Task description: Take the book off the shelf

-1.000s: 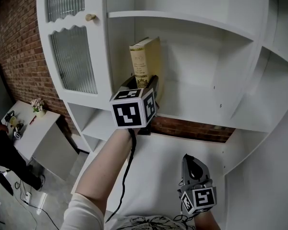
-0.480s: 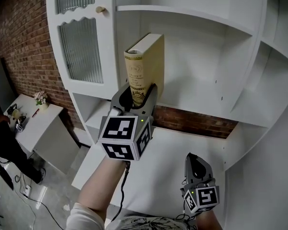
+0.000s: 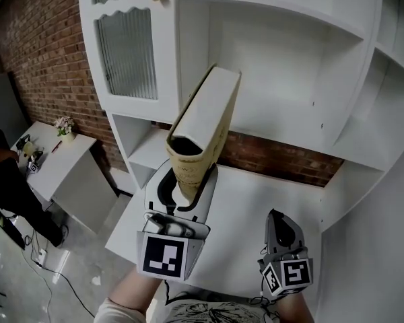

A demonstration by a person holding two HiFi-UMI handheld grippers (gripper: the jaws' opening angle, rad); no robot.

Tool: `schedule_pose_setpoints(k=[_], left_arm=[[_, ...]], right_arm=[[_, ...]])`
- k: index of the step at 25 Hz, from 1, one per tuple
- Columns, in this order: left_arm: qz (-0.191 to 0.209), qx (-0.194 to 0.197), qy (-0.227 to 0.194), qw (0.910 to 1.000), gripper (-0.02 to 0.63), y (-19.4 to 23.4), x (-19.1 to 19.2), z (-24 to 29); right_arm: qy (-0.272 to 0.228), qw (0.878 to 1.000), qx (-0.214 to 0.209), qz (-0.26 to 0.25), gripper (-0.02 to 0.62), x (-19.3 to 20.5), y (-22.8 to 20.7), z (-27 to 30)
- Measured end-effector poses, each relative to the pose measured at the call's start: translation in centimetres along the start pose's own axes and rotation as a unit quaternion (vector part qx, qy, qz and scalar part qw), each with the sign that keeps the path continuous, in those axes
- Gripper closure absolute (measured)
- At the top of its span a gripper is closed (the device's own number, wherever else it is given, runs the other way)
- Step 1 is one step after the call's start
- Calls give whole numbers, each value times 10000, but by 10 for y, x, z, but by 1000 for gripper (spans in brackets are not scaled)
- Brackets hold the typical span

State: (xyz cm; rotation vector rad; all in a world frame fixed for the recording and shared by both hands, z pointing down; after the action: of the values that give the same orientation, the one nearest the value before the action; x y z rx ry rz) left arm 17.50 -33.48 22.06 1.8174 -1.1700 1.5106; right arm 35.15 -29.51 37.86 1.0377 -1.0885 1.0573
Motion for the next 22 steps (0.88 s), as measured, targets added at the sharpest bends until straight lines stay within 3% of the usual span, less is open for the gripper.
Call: schedule_pose_setpoints(k=[9, 15, 22], left_arm=[[47, 50, 174, 9998, 396, -17, 70, -52], [-302, 196, 579, 9977, 396, -30, 127, -62], [-409, 226, 919, 9947, 396, -40, 163, -77]], right_arm=[[-18, 9998, -123, 173, 594, 17, 13, -3], [97, 9995, -286, 110, 594, 29, 21, 0], [-28, 9992, -327, 208, 595, 30, 22, 0]])
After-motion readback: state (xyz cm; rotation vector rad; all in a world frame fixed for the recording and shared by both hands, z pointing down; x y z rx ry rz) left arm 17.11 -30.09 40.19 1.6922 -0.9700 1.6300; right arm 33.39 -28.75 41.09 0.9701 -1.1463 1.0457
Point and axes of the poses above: the fingertips, and each gripper's own axes: z forward along the fingers, y to its left, x out of its underside, the point moved 1 cm from there along -z, backward along the fingers, and after that the axes turned 12 degrees about y, right-handed, at the moved point
